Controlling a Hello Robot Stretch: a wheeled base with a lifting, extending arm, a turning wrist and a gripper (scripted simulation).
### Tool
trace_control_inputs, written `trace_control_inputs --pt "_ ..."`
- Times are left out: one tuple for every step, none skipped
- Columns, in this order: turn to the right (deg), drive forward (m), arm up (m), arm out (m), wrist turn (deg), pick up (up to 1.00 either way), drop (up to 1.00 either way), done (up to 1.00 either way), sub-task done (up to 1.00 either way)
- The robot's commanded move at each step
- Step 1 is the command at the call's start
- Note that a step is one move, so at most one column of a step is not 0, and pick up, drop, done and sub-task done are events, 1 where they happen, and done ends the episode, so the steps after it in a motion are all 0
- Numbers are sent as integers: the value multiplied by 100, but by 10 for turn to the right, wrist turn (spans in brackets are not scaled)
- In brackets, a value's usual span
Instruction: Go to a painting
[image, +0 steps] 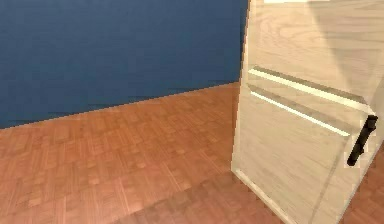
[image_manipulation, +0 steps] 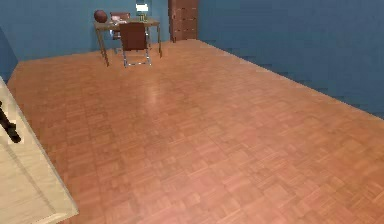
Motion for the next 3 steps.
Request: trace_control_inputs --pt "-90 0 0 0 0 0 0 0 0" --pt "0 100 0 0 0 0 0 0 0" --pt "-30 0 0 0 0 0 0 0 0"
